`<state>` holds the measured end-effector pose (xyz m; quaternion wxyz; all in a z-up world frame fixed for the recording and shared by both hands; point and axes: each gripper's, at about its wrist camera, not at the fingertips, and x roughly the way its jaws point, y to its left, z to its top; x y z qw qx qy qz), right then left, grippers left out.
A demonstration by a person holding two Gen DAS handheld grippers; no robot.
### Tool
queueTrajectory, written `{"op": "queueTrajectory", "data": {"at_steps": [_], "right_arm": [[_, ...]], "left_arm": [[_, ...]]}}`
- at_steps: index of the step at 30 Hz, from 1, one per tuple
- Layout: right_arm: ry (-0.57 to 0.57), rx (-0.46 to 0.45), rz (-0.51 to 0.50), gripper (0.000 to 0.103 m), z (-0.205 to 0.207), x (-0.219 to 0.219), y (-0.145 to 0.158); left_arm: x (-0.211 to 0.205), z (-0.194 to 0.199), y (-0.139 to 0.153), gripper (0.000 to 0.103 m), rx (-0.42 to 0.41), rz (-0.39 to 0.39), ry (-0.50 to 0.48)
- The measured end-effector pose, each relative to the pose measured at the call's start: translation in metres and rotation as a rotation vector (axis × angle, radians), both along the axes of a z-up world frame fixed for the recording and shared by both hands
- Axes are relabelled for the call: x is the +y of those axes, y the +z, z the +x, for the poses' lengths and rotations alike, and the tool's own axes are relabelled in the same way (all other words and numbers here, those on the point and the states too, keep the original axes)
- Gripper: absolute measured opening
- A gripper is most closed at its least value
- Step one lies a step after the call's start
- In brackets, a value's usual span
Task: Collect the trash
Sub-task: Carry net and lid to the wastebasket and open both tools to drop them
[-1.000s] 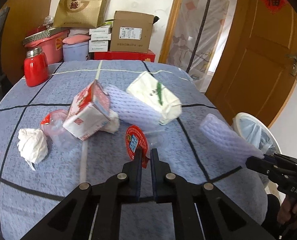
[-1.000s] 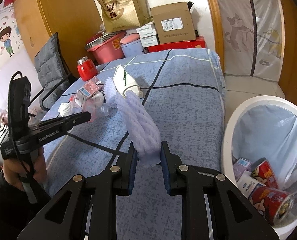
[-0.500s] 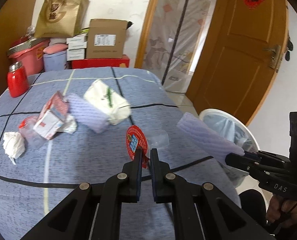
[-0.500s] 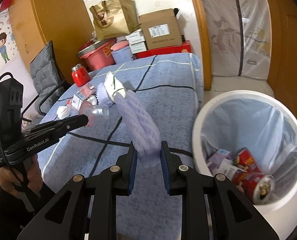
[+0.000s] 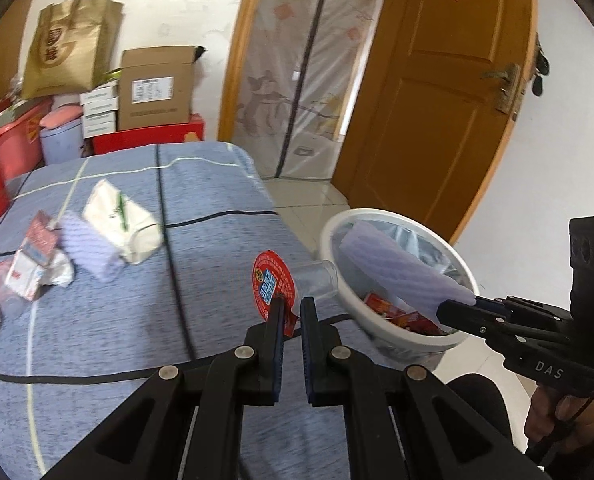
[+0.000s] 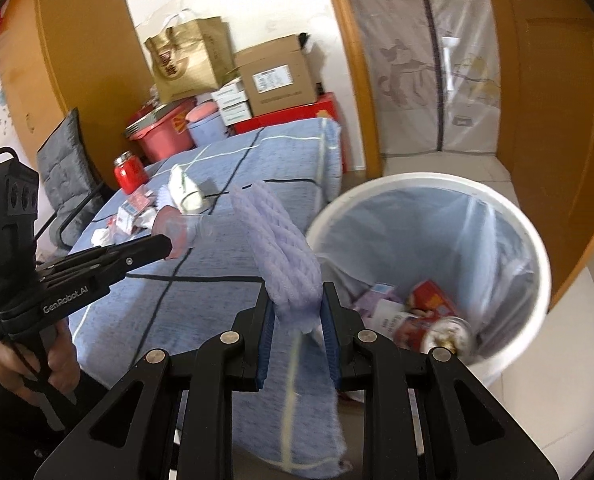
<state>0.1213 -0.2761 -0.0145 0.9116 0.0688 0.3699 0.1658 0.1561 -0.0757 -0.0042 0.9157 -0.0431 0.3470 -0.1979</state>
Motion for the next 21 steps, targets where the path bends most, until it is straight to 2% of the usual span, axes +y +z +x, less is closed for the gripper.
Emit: {"op": "queueTrajectory", "data": {"at_steps": [10, 21], "right_arm": [[-0.098, 0.006, -0.001, 0.024, -0.006, -0.047, -0.003], [-0.200, 0.046, -0.012, 0.024, 0.000, -0.087, -0.017]], "left_arm": [[-0.053, 0.011, 0.002, 0.008, -0.006, 0.010, -0.092], [-0.098, 0.027, -0.010, 0.008, 0.016, 0.040, -0.168]]}}
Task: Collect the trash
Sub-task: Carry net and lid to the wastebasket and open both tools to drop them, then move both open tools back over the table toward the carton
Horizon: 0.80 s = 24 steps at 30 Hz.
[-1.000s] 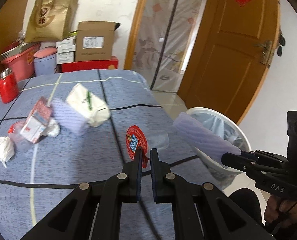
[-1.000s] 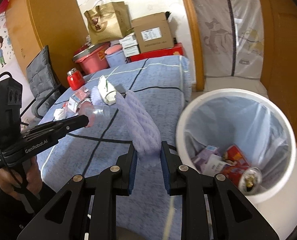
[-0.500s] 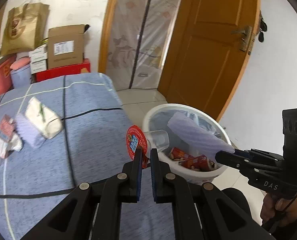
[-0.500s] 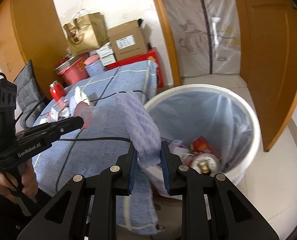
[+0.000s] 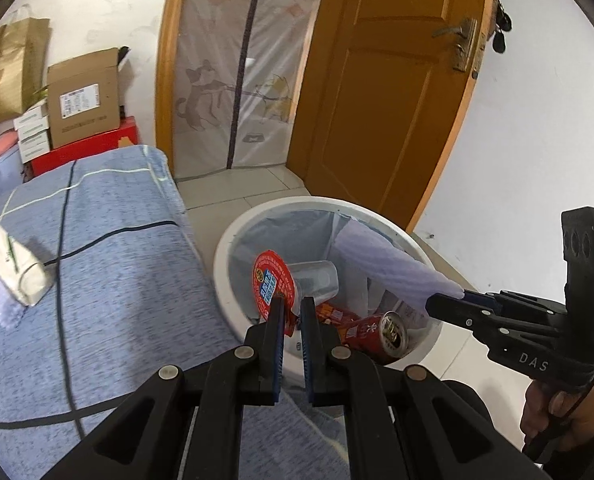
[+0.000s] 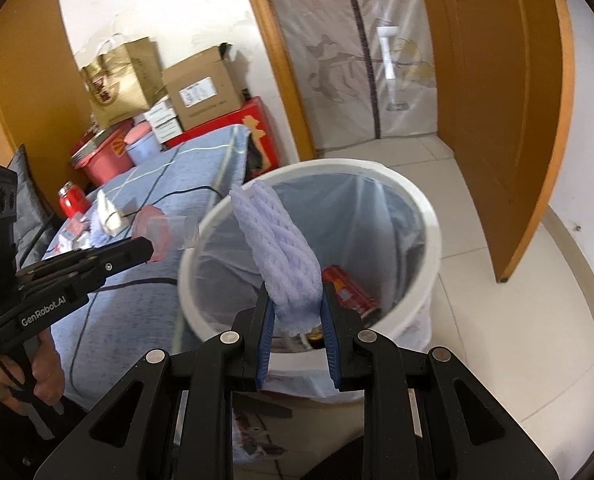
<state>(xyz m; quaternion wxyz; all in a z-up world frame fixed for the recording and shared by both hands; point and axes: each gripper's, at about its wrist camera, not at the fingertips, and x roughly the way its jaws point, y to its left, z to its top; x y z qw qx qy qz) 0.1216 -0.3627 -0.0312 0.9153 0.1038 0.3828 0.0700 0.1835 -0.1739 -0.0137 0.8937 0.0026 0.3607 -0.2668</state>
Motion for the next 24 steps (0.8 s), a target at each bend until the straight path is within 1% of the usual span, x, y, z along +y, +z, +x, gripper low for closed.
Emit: {"op": "queueTrajectory", "data": {"at_steps": [3, 9, 10, 11, 13, 19, 24], "right_arm": [[-0.019, 0.013, -0.003, 0.024, 0.003, -0.007, -0.004], [-0.053, 0.039, -0.012, 0.027, 0.008, -0.016, -0.011], [-0.056, 0.039, -0.014, 0.030, 0.008, -0.016, -0.011], [-0.059, 0.038, -0.015, 0.036, 0.008, -0.017, -0.011], [-0.063, 0.033, -0.013, 0.043, 0.009, -0.017, -0.011], [-0.070, 0.013, -0.008, 0.043, 0.007, -0.017, -0.005], [-0.042, -0.018, -0.004, 0.043, 0.003, -0.010, 0.004]], "left_arm": [[-0.011, 0.006, -0.006, 0.008, 0.014, 0.008, -0.019], [-0.027, 0.016, -0.017, 0.008, 0.036, 0.026, -0.048], [-0.029, 0.017, -0.019, 0.008, 0.037, 0.028, -0.051], [-0.031, 0.018, -0.020, 0.008, 0.039, 0.029, -0.050], [-0.032, 0.019, -0.022, 0.008, 0.044, 0.029, -0.053], [-0.031, 0.018, -0.023, 0.009, 0.047, 0.017, -0.059], [-0.023, 0.012, -0.016, 0.009, 0.049, -0.011, -0.052]]}}
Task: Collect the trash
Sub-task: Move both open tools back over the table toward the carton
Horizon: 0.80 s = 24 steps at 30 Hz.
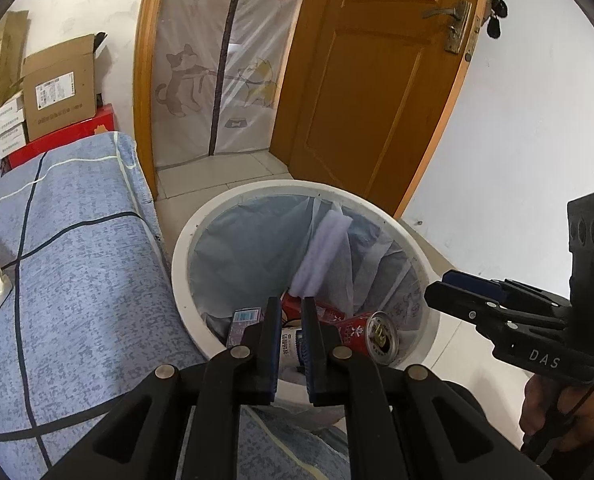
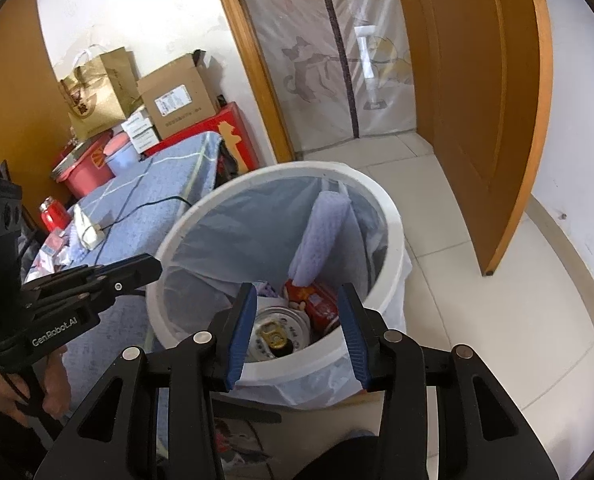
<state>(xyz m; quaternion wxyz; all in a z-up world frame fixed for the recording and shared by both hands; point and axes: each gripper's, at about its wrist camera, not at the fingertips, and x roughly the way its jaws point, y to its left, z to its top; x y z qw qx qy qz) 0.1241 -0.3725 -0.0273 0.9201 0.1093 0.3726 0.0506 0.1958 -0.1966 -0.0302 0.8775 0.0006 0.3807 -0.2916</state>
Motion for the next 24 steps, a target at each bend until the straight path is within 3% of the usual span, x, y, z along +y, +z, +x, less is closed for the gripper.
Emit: {"op": "queueTrajectory", "data": {"at_steps": [24], "right_arm": [[0.178, -0.125, -0.042, 0.043, -0.027, 0.073, 0.036]], "left_arm": [[0.074, -0.049, 0.035, 0.009, -0.078, -0.040, 0.149]]}}
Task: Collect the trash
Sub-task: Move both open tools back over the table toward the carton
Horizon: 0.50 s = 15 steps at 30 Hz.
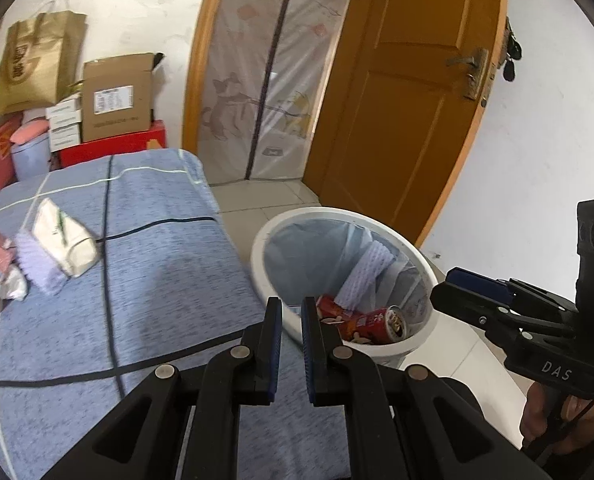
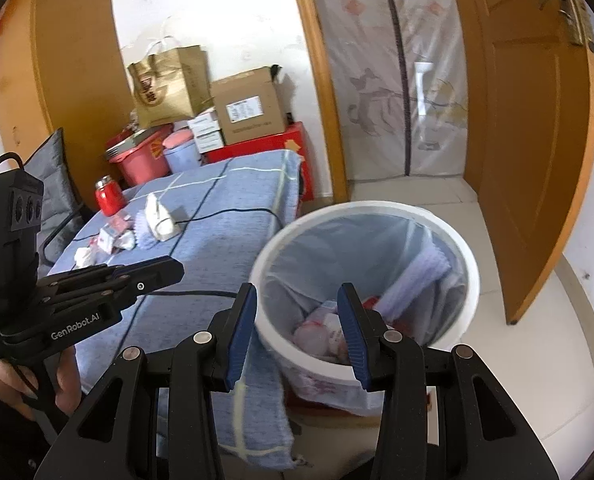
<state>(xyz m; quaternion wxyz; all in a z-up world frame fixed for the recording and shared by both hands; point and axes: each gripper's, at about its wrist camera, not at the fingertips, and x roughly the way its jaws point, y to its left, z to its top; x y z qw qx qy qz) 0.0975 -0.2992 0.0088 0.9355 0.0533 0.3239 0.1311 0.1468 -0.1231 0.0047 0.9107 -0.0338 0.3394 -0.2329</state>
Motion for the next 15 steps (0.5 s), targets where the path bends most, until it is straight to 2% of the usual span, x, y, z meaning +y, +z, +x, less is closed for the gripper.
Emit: {"op": "queueTrajectory", "data": {"at_steps": [7, 11, 15], "right_arm": [[0.059, -0.010, -0.008, 0.043, -0.005, 0.023, 0.003], [0.097, -0.014, -0.011, 0.043, -0.006, 0.036, 0.003], [0.128, -0.006, -0.009, 0.043, -0.004, 0.048, 0.000]], "left_arm": [[0.028, -0.014, 0.005, 0.010, -0.016, -0.006, 0.069], [0.042, -0.021, 0.005, 0.017, -0.023, -0.007, 0.101], [0.055, -0.027, 0.005, 0.018, -0.029, -0.001, 0.135]]}}
